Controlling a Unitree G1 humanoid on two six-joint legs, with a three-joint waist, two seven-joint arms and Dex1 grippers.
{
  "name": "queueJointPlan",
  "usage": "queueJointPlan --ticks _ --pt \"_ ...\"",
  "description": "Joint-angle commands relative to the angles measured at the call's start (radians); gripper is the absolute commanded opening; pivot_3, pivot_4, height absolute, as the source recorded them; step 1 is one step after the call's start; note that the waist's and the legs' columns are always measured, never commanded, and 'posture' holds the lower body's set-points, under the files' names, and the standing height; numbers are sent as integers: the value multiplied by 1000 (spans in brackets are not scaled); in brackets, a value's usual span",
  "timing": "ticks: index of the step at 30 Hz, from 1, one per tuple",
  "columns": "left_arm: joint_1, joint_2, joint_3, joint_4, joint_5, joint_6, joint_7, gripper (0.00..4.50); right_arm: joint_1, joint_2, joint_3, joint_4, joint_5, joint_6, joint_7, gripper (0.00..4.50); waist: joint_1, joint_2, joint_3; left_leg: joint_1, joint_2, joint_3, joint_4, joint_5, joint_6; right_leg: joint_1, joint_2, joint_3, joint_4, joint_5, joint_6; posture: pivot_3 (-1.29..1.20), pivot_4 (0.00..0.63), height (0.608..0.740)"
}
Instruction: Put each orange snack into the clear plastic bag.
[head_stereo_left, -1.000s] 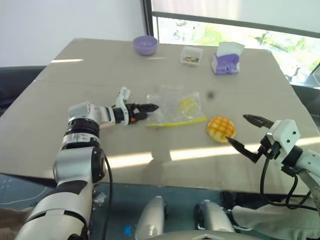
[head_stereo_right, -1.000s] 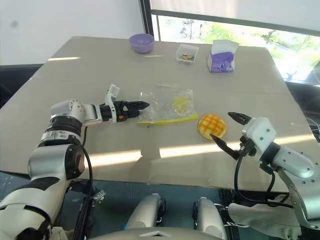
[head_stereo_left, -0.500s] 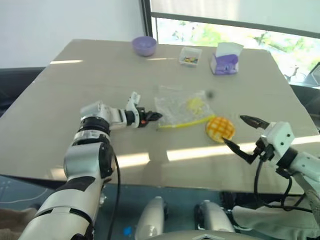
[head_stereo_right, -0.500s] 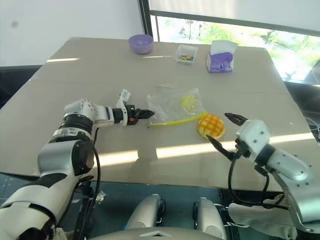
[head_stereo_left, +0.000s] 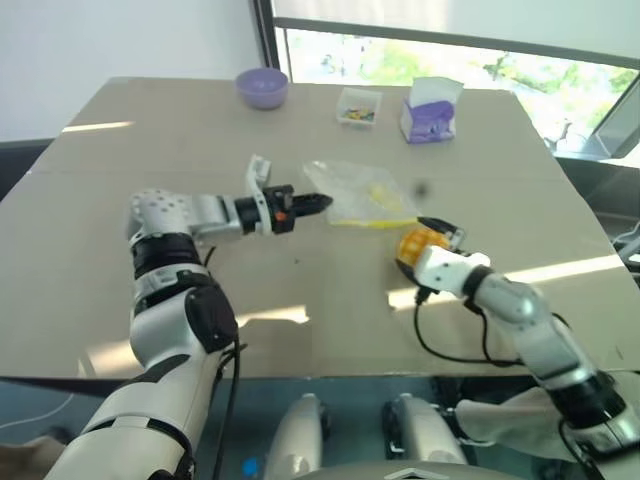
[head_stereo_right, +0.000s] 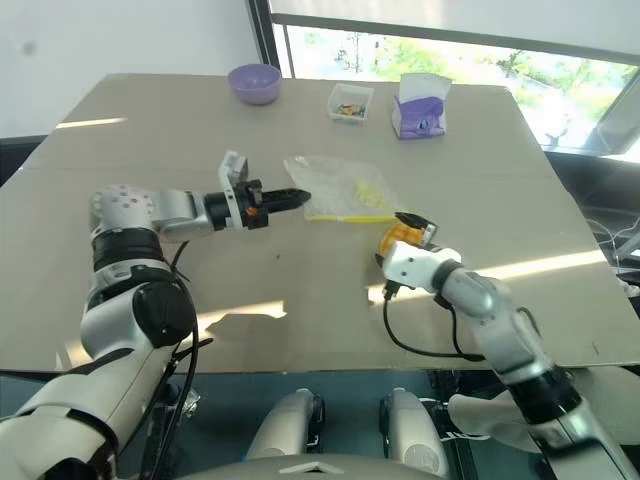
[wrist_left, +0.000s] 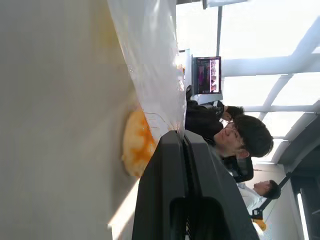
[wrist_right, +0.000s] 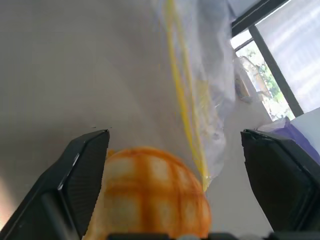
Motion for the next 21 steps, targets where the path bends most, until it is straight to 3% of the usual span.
queueJointPlan --ticks 1,7,17,21 --pt "20 16 11 -72 -181 8 127 85 -97 48 14 83 -78 -40 -67 4500 1 0 1 0 0 1 0 2 -3 -1 0 1 0 0 0 0 150 740" --pt "78 40 5 -128 -379 8 293 85 -188 107 12 230 -133 -68 -146 4500 5 -2 2 0 0 2 -1 2 -4 -1 -2 3 0 1 0 0 150 740" --pt "128 14 35 -176 -611 8 530 0 -257 166 16 327 -137 -125 -154 62 1 -2 2 1 0 1 -1 2 -4 -1 -2 6 0 1 0 0 150 740" --pt "141 18 38 -185 -671 8 577 0 -257 171 1 286 -124 -114 -128 62 1 -2 2 0 0 2 -1 2 -4 -1 -2 6 0 1 0 0 150 740"
